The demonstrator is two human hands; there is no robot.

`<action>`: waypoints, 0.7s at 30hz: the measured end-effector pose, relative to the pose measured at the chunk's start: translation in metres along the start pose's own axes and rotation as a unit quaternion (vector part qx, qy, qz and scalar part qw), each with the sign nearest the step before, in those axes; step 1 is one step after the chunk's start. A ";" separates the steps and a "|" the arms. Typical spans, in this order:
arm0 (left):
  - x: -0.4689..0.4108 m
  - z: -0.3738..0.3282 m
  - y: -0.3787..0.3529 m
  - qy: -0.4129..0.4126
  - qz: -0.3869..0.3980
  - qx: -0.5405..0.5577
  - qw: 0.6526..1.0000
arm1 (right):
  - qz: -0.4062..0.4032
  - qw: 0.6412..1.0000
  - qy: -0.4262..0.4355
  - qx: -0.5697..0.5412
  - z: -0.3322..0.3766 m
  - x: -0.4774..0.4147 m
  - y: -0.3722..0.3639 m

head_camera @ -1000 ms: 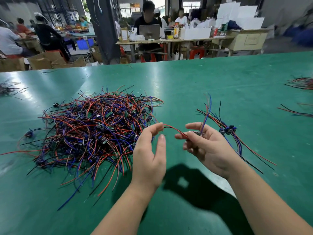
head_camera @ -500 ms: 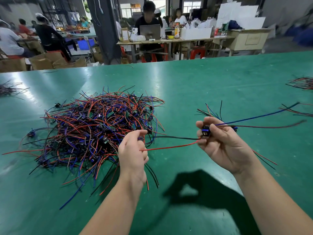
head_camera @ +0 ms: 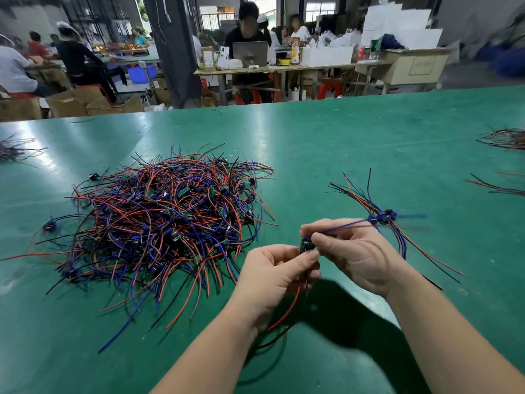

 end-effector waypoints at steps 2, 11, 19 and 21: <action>0.001 0.000 -0.002 0.003 0.008 -0.010 1.000 | -0.040 0.999 -0.022 -0.011 -0.002 -0.003 0.003; 0.021 0.009 -0.022 0.063 0.186 -0.209 0.958 | -0.245 0.950 -0.012 -0.191 0.008 0.002 0.064; 0.015 0.001 -0.016 0.093 0.134 -0.078 0.983 | -0.126 0.966 -0.003 -0.227 0.010 -0.008 0.055; 0.010 -0.004 -0.014 0.100 0.100 0.007 0.990 | -0.117 0.982 -0.044 -0.140 0.001 -0.010 0.047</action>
Point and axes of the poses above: each hand's wrist, its own x-axis away from the middle knuckle, its own y-axis out of the back of the hand, z = x × y, the point moved 7 cm from there along -x, towards the middle knuckle, and after that the axes turned 14 degrees about -y, right-handed, at the moved point
